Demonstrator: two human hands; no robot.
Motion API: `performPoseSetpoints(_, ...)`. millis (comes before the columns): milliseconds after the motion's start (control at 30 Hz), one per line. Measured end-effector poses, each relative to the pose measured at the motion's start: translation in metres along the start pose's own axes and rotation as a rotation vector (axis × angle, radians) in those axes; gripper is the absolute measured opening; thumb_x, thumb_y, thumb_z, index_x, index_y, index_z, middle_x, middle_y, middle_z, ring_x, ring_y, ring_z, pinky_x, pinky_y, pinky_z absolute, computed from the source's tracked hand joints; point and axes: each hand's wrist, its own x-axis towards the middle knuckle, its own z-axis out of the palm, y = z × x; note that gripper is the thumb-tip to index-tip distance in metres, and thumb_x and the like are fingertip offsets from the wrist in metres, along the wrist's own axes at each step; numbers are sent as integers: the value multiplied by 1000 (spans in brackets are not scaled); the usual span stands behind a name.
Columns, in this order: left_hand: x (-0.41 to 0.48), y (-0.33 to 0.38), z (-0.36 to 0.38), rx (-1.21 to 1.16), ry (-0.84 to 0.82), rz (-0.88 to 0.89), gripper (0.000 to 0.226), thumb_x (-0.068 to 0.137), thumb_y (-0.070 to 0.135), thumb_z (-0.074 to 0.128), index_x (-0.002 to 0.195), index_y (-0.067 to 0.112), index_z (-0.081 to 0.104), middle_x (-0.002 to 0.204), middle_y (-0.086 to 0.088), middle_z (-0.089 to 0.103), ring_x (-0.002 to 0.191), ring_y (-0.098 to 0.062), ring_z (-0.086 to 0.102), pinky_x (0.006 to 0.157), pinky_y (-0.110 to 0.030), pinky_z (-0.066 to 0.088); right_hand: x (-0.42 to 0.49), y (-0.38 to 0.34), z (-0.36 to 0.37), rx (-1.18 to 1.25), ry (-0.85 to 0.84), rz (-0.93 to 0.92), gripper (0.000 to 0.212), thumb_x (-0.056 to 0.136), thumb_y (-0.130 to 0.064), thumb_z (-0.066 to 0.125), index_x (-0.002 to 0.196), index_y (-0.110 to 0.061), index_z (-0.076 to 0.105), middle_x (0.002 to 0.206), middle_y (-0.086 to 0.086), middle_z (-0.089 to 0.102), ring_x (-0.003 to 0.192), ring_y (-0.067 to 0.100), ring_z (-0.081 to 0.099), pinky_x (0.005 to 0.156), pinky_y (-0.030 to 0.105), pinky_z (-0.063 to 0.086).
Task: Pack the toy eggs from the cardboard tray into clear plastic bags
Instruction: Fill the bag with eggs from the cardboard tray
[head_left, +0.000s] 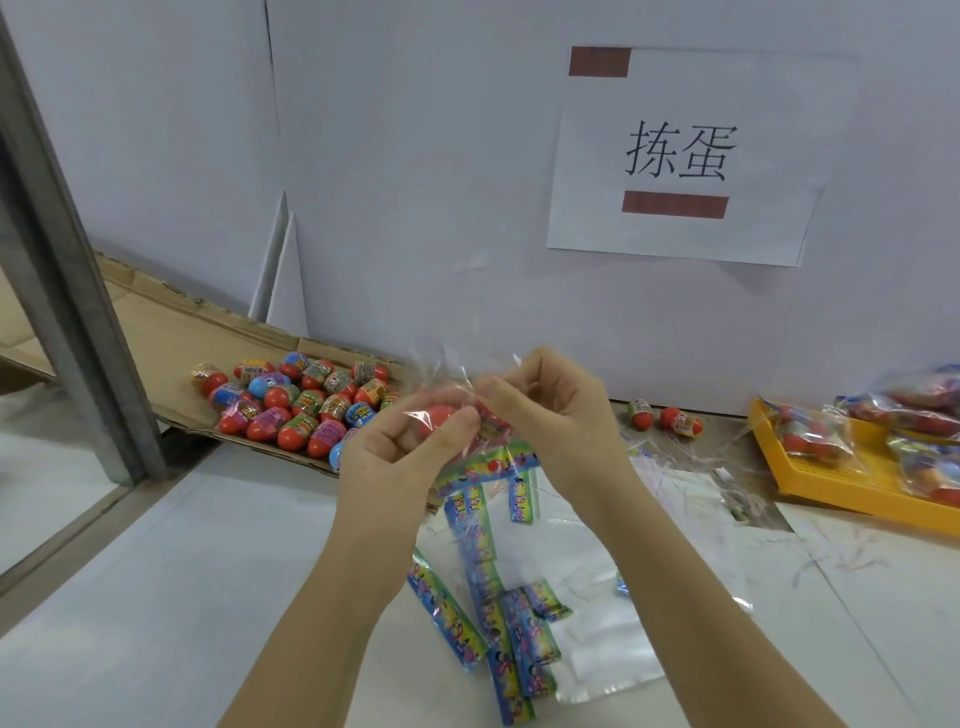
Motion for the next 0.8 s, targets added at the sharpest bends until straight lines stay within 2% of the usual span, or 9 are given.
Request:
performPoseSetpoints(100, 1, 2, -3, 33, 2, 4, 35, 53, 32, 80, 86, 21, 80, 86, -11, 71, 79, -21, 71, 68, -23, 58, -1, 1, 3, 31, -17, 4, 21, 75, -33, 72, 60, -26, 59, 58, -5, 59, 58, 14, 54, 58, 31, 50)
performPoseSetpoints(133, 2, 1, -4, 33, 18, 4, 38, 53, 32, 80, 88, 20, 79, 87, -14, 69, 81, -24, 71, 70, -25, 59, -1, 0, 3, 37, -35, 21, 16, 74, -41, 71, 67, -28, 65, 63, -3, 63, 63, 15, 57, 63, 34, 52)
performPoseSetpoints(200, 4, 2, -6, -14, 71, 1, 46, 52, 32, 81, 95, 15, 78, 91, -15, 72, 83, -26, 72, 71, -28, 59, 1, 0, -3, 55, -88, 105, 31, 76, -51, 70, 91, -24, 71, 82, -2, 73, 77, 16, 67, 76, 33, 56)
performPoseSetpoints(267, 6, 3, -7, -61, 100, 9, 53, 51, 32, 81, 99, 11, 75, 93, -11, 75, 82, -23, 73, 68, -27, 59, 3, -1, -9, 21, -157, 183, 34, 74, -49, 71, 99, -25, 71, 90, -6, 75, 86, 10, 70, 77, 27, 56)
performPoseSetpoints(433, 5, 3, -9, 3, 41, 8, 39, 55, 36, 81, 92, 25, 79, 93, -5, 77, 81, -17, 74, 62, -23, 58, 3, 1, -8, 83, -120, 121, 26, 66, -35, 74, 84, -17, 75, 84, 3, 75, 81, 13, 69, 76, 22, 54)
performPoseSetpoints(600, 5, 4, -11, 40, -20, -27, 40, 55, 37, 82, 92, 22, 79, 95, -8, 76, 84, -19, 73, 67, -24, 58, 2, -2, -10, 107, -130, 69, 17, 70, -26, 72, 68, -12, 64, 68, 5, 66, 68, 20, 60, 69, 31, 51)
performPoseSetpoints(700, 5, 4, -12, 47, -68, -10, 36, 48, 25, 91, 83, 25, 79, 85, -4, 75, 75, -17, 72, 64, -24, 58, 1, -5, -10, 11, -127, 22, 12, 78, -19, 73, 70, -13, 65, 73, 13, 67, 71, 24, 60, 74, 49, 53)
performPoseSetpoints(733, 5, 3, -12, 75, -78, -6, 39, 46, 26, 92, 82, 26, 78, 81, -3, 74, 70, -15, 71, 61, -22, 57, 0, -5, -9, -45, -127, 4, 10, 80, -16, 73, 71, -14, 68, 74, 14, 68, 71, 24, 61, 75, 50, 53)
performPoseSetpoints(800, 5, 4, -13, 96, -82, -10, 44, 43, 27, 91, 85, 26, 79, 80, -3, 73, 66, -13, 69, 57, -20, 54, 0, -4, -7, -96, -152, -29, 7, 83, -18, 72, 76, -21, 72, 74, 4, 71, 70, 18, 64, 71, 37, 54)
